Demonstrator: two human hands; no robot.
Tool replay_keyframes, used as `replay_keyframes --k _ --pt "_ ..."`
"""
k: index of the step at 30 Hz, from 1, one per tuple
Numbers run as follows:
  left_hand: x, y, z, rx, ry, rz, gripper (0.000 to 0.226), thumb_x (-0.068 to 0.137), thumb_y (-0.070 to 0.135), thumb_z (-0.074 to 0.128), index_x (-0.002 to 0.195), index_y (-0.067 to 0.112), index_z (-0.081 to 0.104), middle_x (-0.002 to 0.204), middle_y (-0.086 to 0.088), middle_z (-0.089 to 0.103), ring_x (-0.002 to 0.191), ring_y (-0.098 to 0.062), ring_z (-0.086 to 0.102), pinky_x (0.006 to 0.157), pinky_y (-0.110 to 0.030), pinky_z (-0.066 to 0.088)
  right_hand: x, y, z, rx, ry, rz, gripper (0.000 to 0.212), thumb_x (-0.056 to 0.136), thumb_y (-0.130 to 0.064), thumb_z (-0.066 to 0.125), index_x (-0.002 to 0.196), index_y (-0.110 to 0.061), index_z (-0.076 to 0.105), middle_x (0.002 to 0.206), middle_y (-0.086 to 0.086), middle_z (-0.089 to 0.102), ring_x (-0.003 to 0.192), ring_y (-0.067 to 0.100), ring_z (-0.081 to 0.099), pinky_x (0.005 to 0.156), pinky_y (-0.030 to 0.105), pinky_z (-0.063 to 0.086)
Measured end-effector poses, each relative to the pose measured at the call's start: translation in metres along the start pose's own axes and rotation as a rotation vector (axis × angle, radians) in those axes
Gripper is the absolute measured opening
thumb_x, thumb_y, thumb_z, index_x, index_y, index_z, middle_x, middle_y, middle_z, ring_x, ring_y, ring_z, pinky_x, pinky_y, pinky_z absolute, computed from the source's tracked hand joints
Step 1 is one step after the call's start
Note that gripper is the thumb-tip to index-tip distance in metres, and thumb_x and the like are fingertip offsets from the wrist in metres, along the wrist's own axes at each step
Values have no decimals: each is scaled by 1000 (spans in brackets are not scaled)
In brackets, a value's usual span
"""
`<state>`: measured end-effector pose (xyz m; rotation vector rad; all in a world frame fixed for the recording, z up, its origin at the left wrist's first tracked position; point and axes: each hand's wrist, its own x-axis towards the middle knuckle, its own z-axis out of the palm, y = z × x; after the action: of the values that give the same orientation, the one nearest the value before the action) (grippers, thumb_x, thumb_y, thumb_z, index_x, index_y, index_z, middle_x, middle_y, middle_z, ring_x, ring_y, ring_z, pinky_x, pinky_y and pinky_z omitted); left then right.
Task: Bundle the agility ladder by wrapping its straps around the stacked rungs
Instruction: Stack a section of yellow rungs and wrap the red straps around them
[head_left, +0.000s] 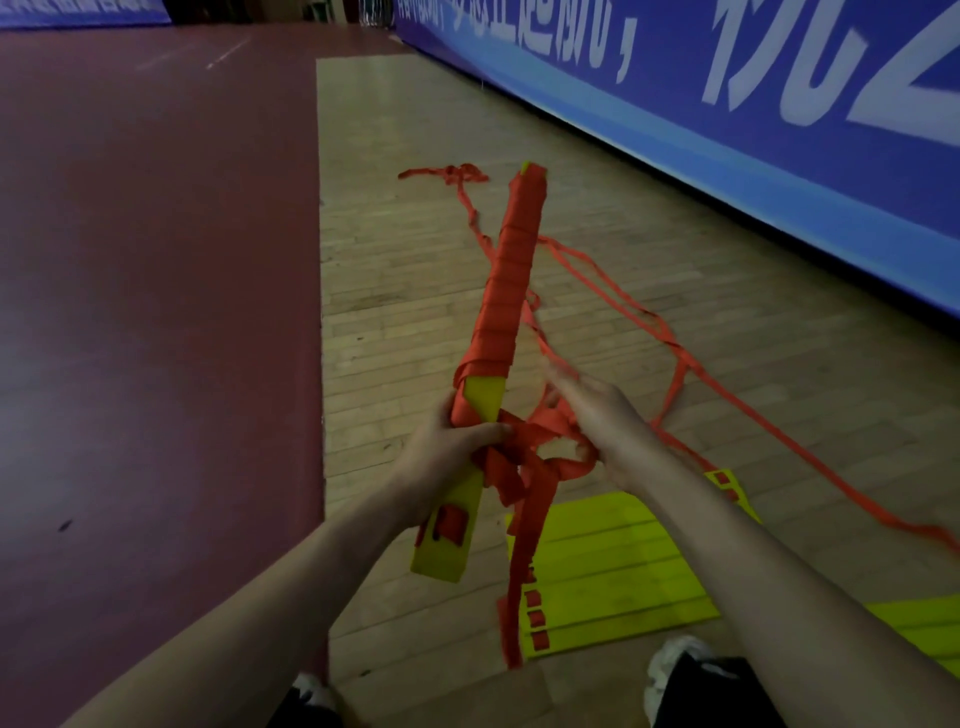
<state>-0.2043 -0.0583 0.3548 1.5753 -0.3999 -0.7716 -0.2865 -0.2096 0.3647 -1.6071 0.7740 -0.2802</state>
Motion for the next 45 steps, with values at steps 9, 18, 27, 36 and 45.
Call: replay_keyframes --k 9,18,27,36,45 --pt "8 7 -42 94 205 79 36 83 6 71 115 8 54 95 -12 65 76 -21 66 53 -26 53 12 25 -31 -813 11 -49 45 66 0 78 107 -8 63 105 10 66 95 23 62 76 30 49" --pt "9 3 -52 200 280 63 38 85 12 71 118 10 52 91 -7 63 67 -18 63 48 -25 50 16 23 -33 258 -101 200 17 93 -14 56 77 -19 57 68 -1 59 57 8 50 51 20 38" --pt "10 3 -45 241 251 94 34 86 12 70 114 17 50 95 -9 64 78 -25 68 54 -32 56 21 11 -18 718 97 173 18 84 -4 52 73 -17 54 58 2 57 49 8 58 58 27 44" --pt "9 11 -40 134 209 112 31 81 11 75 105 13 55 90 -10 67 68 -19 68 52 -27 51 -5 13 3 -633 -349 -342 21 79 -33 77 82 -14 71 68 -10 55 65 0 50 60 22 37" --pt "7 9 -54 162 230 110 33 83 13 72 111 14 54 100 -15 68 80 -26 70 60 -35 56 6 21 -20 -624 -123 -125 26 81 -23 63 57 -16 53 45 -10 46 50 8 42 45 22 29"
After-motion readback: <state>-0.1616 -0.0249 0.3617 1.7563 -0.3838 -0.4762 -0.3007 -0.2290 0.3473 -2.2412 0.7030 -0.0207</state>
